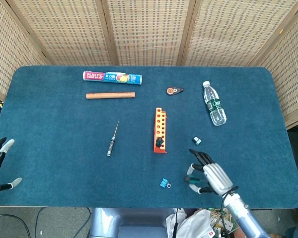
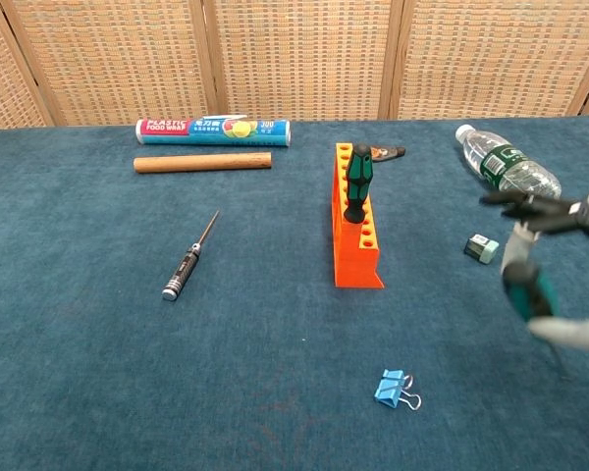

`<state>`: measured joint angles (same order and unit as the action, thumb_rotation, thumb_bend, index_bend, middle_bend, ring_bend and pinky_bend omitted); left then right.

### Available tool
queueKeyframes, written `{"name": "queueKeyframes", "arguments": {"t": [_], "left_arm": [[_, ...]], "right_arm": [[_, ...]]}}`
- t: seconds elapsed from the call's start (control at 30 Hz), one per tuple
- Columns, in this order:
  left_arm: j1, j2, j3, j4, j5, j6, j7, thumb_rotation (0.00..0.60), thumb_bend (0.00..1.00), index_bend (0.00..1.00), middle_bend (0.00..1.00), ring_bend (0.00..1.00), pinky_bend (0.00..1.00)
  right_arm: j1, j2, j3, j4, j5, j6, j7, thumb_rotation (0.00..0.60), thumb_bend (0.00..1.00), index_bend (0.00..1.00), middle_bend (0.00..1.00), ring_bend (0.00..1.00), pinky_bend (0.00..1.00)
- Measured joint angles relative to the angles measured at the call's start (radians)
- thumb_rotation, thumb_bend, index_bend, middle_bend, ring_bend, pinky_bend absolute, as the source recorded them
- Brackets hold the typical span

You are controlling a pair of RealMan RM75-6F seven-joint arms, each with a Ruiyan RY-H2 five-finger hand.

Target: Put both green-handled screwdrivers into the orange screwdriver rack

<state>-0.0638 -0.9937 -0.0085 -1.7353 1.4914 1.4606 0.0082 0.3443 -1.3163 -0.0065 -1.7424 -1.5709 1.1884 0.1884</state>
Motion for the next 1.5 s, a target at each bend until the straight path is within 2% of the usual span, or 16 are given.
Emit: {"name": "queueKeyframes", "arguments": {"t": [0.17,0.47,0.67,1.5], "left_arm": [[-0.002,0.002,-0.002,0.001,-0.005,-0.005,-0.006,0.600,0.00,0.00,0.00,0.00,0.00],[-0.003,-0.001,-0.014,0.007,-0.026,-0.002,0.007,0.600,0.00,0.00,0.00,0.00,0.00],[-0.002,-0.008,-0.023,0.008,-0.040,0.004,0.018,0.600,0.00,0.00,0.00,0.00,0.00],[-0.022,-0.026,-0.046,0.015,-0.102,-0.034,0.064,0.600,0.00,0.00,0.00,0.00,0.00]], "right_arm": [[0.014,0.057,0.060,-0.070,0.039,0.020,0.055,0.600,0.36,0.60,0.00,0.00,0.00],[0.059,0.086,0.162,-0.131,0.132,0.008,0.082,0.600,0.38,0.61,0.05,0.00,0.00],[0.102,0.088,0.234,-0.148,0.198,-0.002,0.024,0.600,0.38,0.61,0.07,0.00,0.00],[0.295,0.085,0.439,-0.180,0.469,-0.058,-0.207,0.600,0.38,0.61,0.08,0.00,0.00]]}}
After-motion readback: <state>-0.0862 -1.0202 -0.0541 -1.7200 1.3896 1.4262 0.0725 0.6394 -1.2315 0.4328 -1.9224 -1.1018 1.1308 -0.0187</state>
